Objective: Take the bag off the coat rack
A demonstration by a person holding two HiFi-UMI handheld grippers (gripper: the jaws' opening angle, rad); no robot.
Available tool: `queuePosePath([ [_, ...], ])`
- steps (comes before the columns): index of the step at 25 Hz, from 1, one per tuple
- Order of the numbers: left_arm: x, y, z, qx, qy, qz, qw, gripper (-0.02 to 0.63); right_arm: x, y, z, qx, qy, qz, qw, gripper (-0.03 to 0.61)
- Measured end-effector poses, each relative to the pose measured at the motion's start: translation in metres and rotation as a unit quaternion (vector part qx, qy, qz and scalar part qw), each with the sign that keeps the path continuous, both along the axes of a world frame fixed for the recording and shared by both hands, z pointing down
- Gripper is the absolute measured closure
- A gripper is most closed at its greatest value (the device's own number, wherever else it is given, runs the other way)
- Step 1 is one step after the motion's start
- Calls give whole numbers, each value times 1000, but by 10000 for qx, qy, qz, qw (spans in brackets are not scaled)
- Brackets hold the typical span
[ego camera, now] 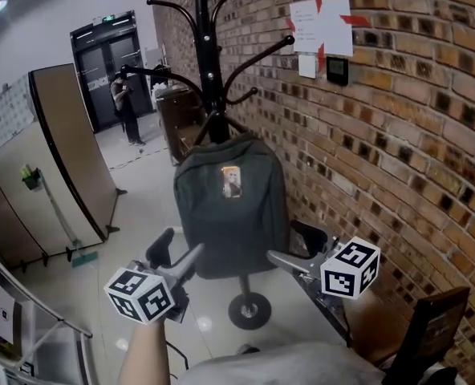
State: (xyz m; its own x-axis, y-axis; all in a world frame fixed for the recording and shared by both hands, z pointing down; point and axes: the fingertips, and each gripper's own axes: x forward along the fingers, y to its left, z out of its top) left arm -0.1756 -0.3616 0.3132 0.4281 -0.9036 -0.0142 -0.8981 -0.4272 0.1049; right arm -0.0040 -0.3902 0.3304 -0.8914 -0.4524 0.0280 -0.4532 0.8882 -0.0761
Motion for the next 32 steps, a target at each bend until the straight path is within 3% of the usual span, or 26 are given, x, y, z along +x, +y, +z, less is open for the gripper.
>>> queuePosePath([
  [5,-30,-46,-11,5,-154,-98,9998,216,-3,-56,-21,116,-160,411,9990,184],
  [12,-25,-97,-21,-37,-466,287,9985,193,-15,-114,-51,335,-232,699,9967,163],
  [17,-19,-116,-16,-143,-580,478,9971,195,-30,-134,-41,141,-246,681,9973,164],
  [21,-23,-121,-15,-41,-399,382,9985,230,-35,-135,-35,-42,-455,510,9976,221],
  [32,-22,-124,-14,-153,-143,376,9991,325,-37,-139,-30,-70,-186,797,9966,336],
])
